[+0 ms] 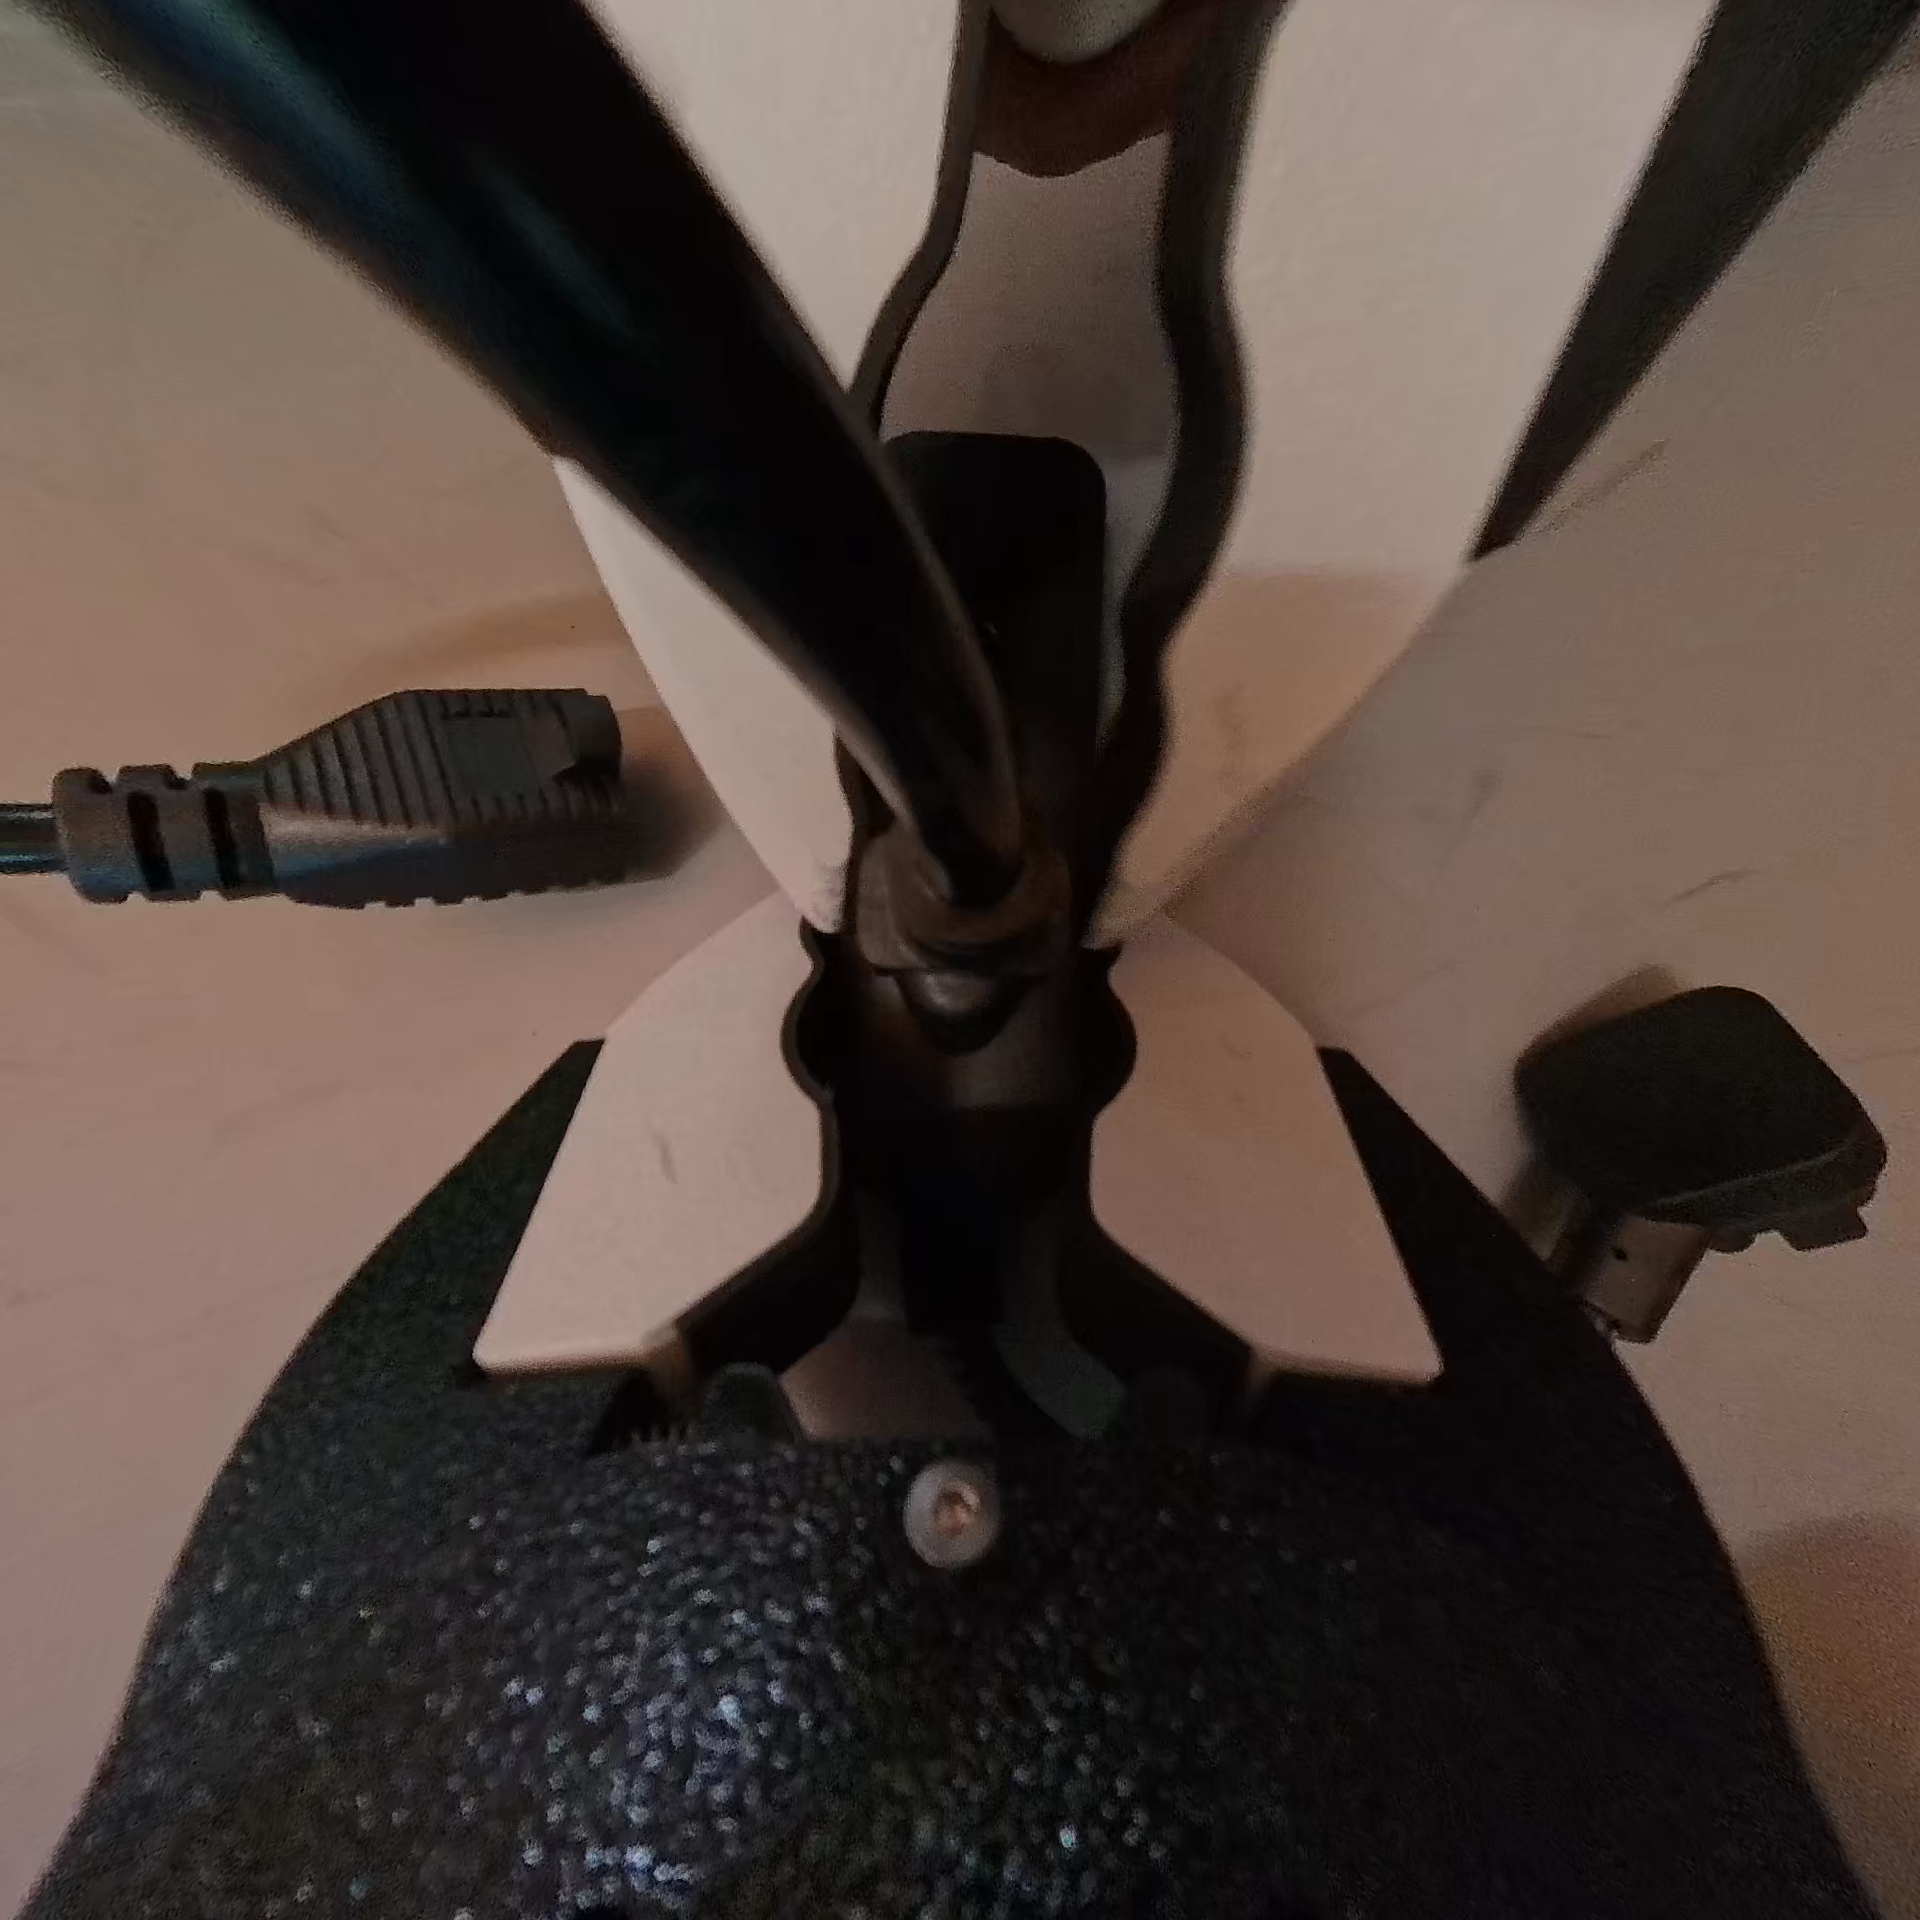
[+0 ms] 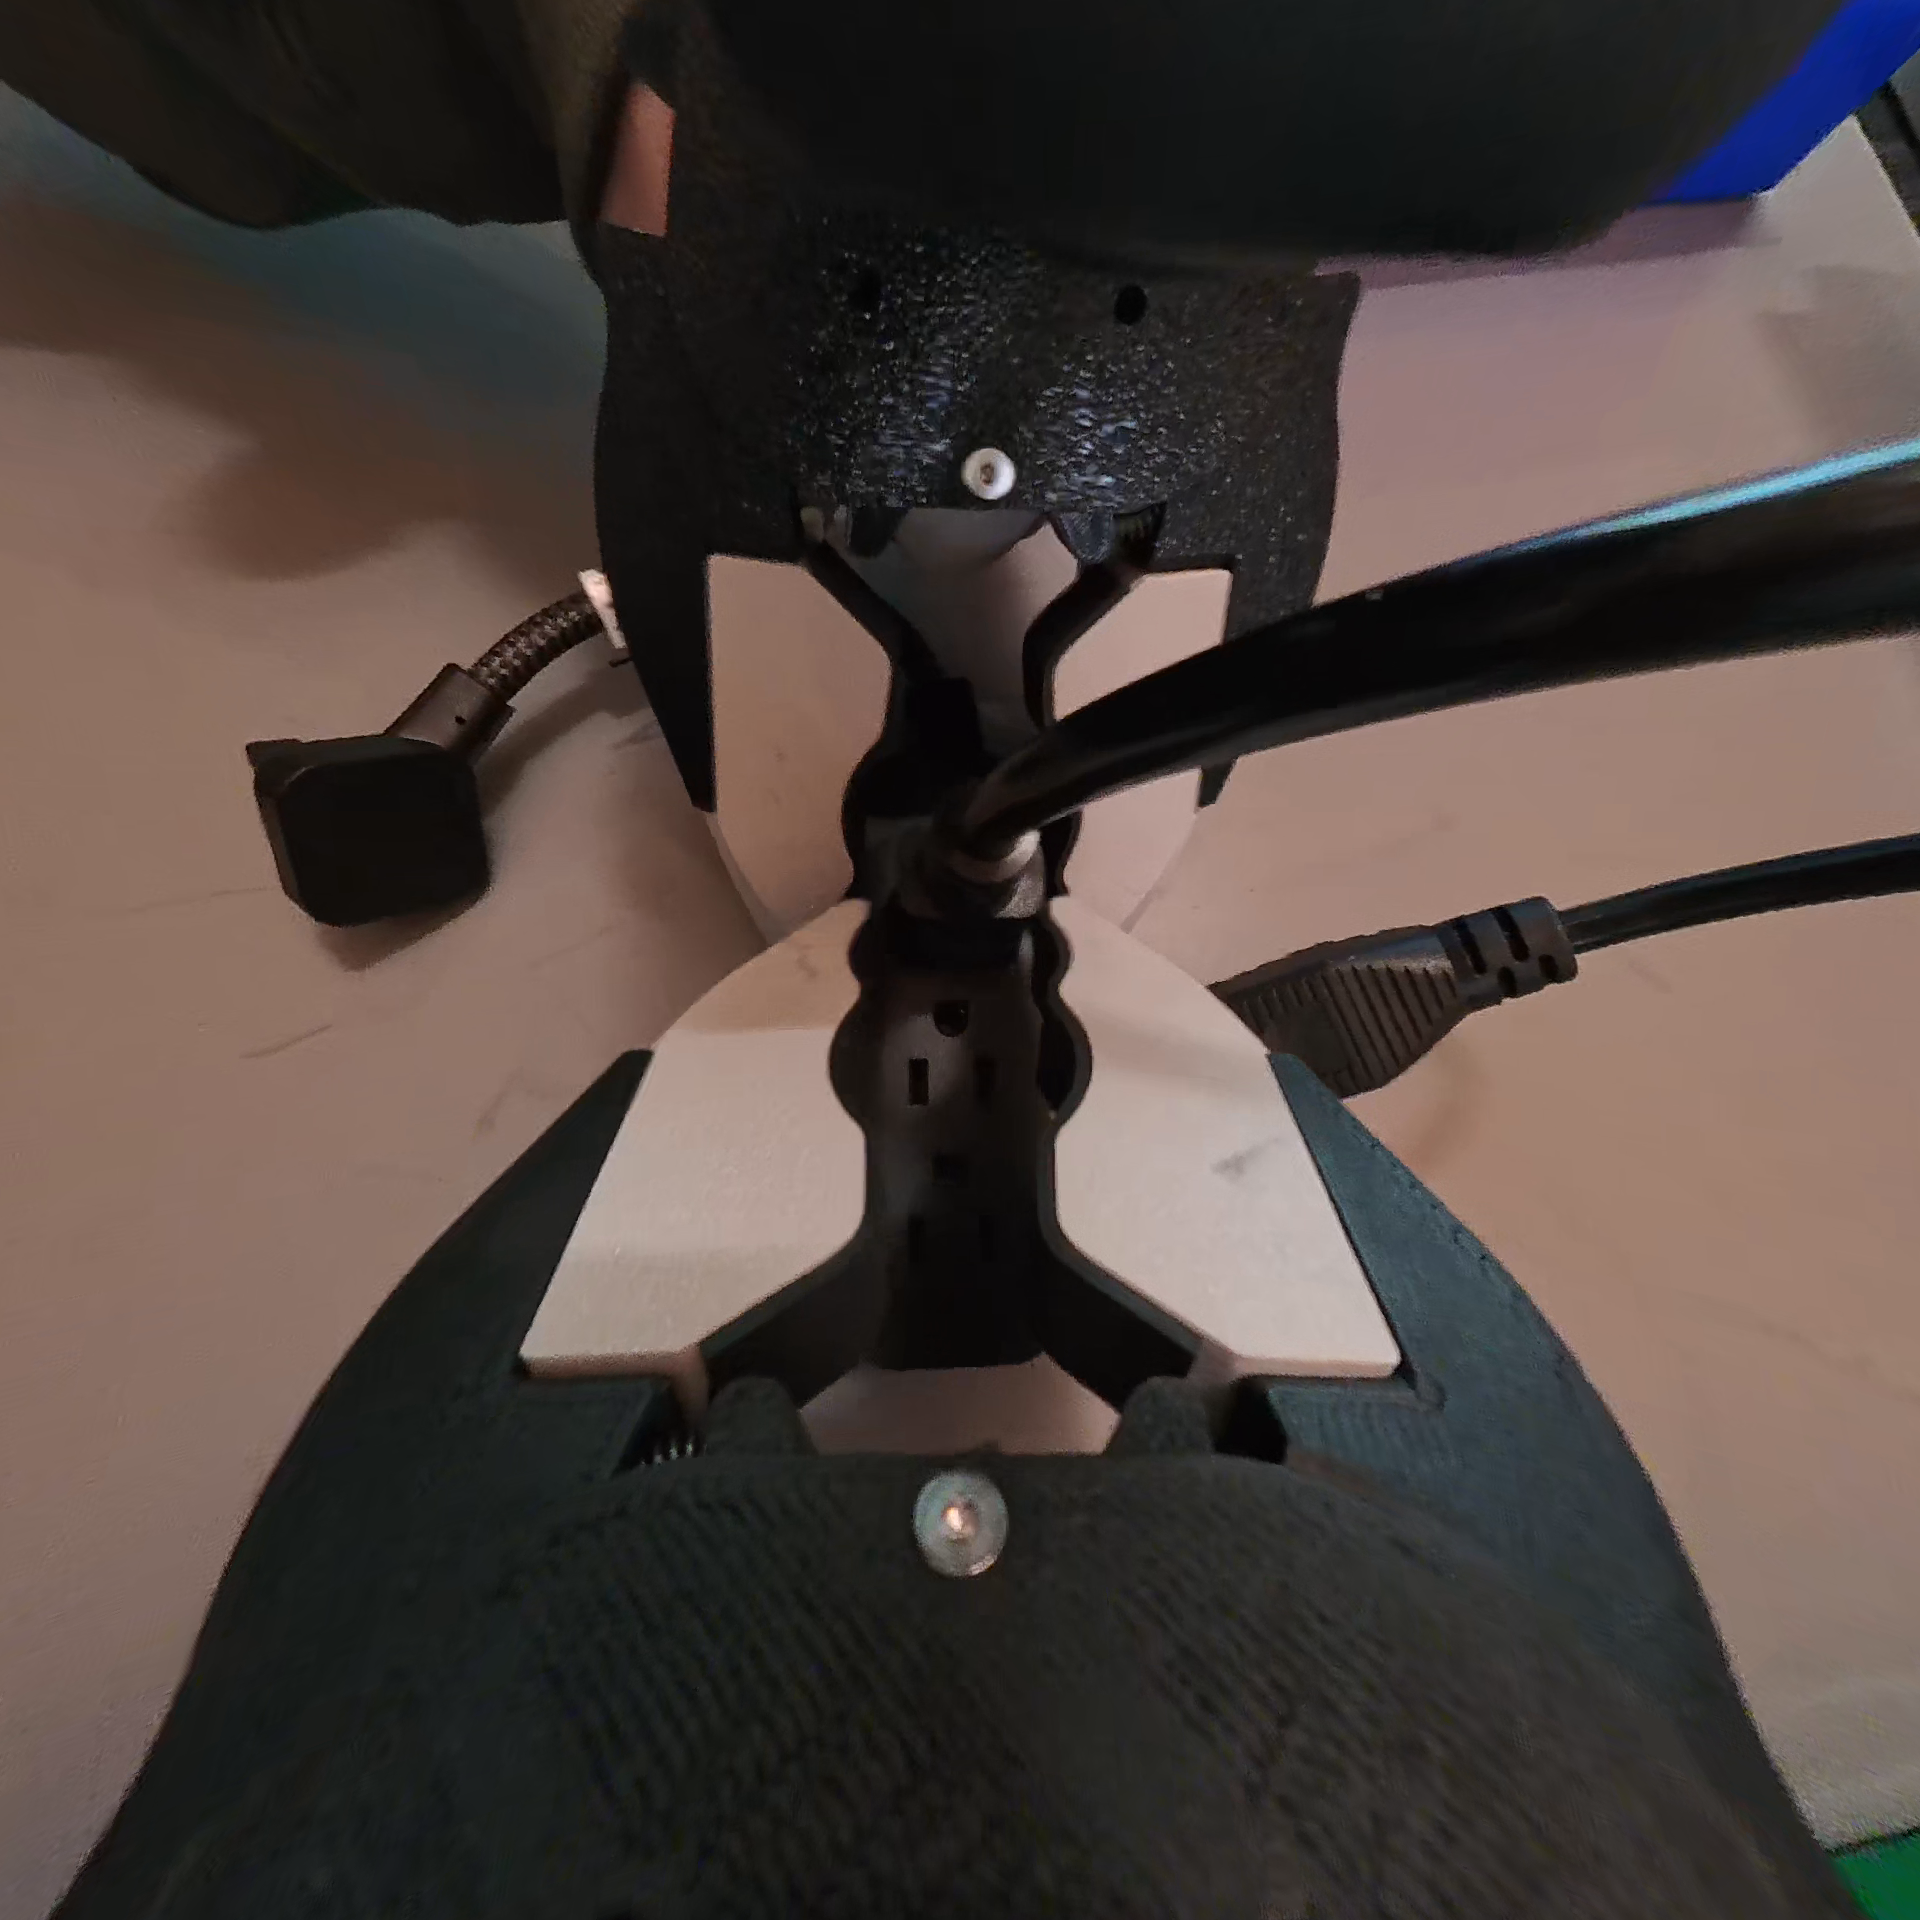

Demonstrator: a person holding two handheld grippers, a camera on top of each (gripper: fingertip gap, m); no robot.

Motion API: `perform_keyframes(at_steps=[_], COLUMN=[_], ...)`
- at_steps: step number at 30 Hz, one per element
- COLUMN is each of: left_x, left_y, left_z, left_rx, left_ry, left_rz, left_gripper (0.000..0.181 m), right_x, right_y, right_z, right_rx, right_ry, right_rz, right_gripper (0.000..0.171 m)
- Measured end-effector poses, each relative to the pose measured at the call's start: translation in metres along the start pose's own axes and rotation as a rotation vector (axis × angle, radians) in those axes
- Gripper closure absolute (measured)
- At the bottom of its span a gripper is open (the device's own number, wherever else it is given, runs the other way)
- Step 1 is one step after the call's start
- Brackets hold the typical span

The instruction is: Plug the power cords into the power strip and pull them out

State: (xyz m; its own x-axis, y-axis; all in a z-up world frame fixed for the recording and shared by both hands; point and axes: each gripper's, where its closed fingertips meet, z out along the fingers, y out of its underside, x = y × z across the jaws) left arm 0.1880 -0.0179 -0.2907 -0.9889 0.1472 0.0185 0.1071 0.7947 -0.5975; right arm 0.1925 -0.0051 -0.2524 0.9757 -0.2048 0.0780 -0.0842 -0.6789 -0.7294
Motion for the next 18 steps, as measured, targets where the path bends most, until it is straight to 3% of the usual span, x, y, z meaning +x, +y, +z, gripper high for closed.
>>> perform_keyframes(at_steps=[13,18], left_x=[0.0011,-0.001], left_y=[0.0008,0.0004], left_z=[0.0,0.0003], left_rx=[-0.041,-0.044], left_ry=[-0.002,-0.007], left_rz=[0.017,0.014], left_gripper=[0.136,0.136], right_x=[-0.0004,0.0007], right_y=[-0.0016,-0.0006], right_z=[-0.0002,-0.0018], right_rx=[0.0,-0.119], right_ry=[0.017,0.105], right_rz=[0.085,0.023], right_gripper=[0.147,0.147])
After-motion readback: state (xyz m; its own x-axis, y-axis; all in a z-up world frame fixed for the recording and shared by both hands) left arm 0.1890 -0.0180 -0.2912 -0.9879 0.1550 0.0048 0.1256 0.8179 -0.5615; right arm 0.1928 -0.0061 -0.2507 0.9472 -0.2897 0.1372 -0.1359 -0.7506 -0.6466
